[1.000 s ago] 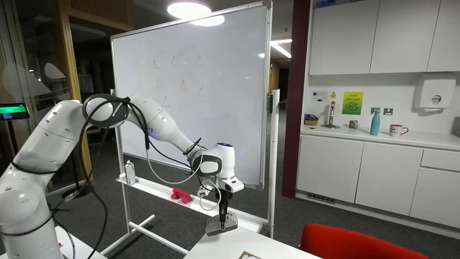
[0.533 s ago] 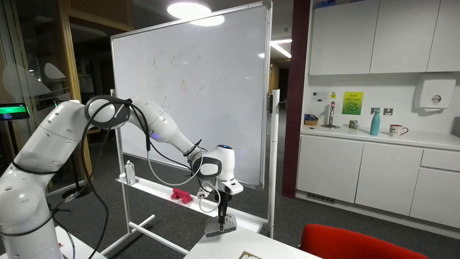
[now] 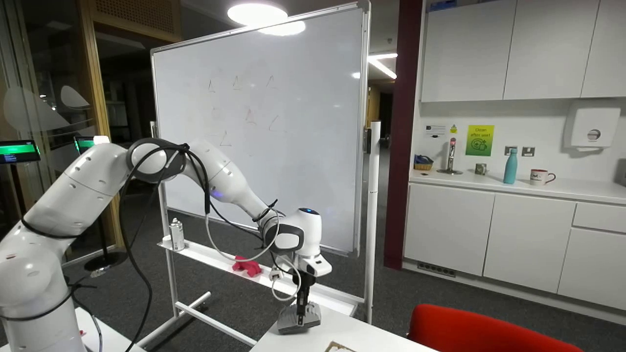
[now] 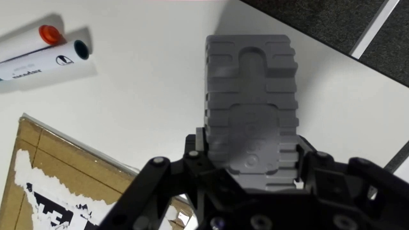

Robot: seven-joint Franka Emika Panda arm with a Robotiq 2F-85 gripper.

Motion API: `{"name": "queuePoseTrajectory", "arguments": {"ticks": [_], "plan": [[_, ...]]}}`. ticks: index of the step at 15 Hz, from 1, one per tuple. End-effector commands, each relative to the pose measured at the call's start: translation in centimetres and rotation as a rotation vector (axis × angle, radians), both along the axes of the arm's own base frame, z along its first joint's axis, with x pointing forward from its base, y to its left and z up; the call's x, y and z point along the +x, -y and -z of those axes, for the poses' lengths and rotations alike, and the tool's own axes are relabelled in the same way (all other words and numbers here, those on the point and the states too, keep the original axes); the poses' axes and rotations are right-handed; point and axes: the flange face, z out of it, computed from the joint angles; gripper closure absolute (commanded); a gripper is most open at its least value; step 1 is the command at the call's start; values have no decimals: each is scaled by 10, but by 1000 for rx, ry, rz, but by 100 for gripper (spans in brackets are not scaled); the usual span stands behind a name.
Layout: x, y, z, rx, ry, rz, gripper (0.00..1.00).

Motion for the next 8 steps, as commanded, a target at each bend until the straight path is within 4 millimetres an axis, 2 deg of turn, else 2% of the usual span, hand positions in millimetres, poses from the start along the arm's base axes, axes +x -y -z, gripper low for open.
{"name": "queuePoseTrajectory", "arguments": {"ticks": [1, 3, 8], "plan": [[3, 17, 1, -13, 7, 7, 14], [3, 20, 2, -16, 4, 11, 1], [-4, 20, -4, -52, 8, 23, 0]]}}
